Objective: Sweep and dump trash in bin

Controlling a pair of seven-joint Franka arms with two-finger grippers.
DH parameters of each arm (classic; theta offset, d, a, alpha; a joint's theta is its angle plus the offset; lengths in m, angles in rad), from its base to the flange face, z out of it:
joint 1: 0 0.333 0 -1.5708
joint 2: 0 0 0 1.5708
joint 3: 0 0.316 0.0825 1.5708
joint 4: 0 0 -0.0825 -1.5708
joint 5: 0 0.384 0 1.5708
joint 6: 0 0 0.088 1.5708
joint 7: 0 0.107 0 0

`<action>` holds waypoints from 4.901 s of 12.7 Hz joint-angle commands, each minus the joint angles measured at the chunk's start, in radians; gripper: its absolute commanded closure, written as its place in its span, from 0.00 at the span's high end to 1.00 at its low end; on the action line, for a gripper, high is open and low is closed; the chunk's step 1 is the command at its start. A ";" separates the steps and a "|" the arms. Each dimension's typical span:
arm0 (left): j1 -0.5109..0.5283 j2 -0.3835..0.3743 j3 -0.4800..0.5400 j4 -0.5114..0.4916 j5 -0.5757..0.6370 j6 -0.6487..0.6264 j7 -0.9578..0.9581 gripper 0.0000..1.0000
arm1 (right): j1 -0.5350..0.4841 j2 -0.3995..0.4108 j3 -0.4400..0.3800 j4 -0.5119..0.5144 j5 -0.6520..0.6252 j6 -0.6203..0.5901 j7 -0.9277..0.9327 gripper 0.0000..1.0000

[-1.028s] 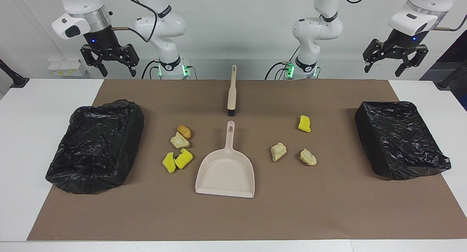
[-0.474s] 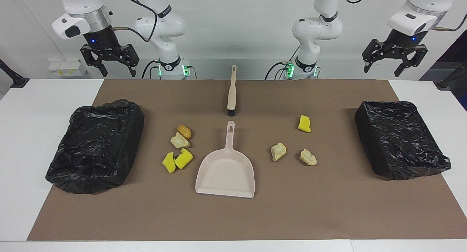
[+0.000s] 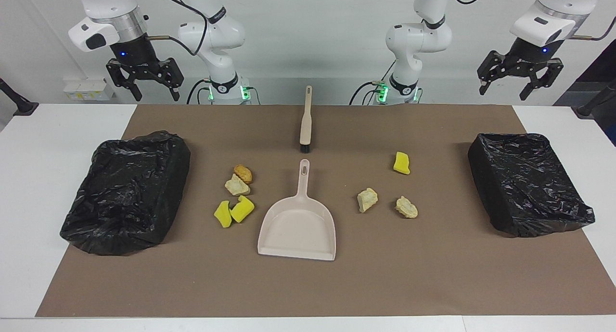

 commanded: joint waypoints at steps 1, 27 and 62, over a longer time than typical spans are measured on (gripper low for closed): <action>-0.049 -0.083 -0.009 -0.111 -0.007 0.011 -0.008 1.00 | -0.009 -0.001 0.002 -0.003 0.016 -0.004 -0.021 1.00; -1.085 -0.073 -0.012 -0.856 -0.029 0.737 -1.065 1.00 | -0.006 -0.018 0.003 -0.102 -0.017 0.003 -0.047 1.00; -0.583 -0.227 -0.004 -0.815 0.000 0.212 -1.062 0.00 | 0.292 0.454 0.106 0.059 0.051 0.408 0.582 1.00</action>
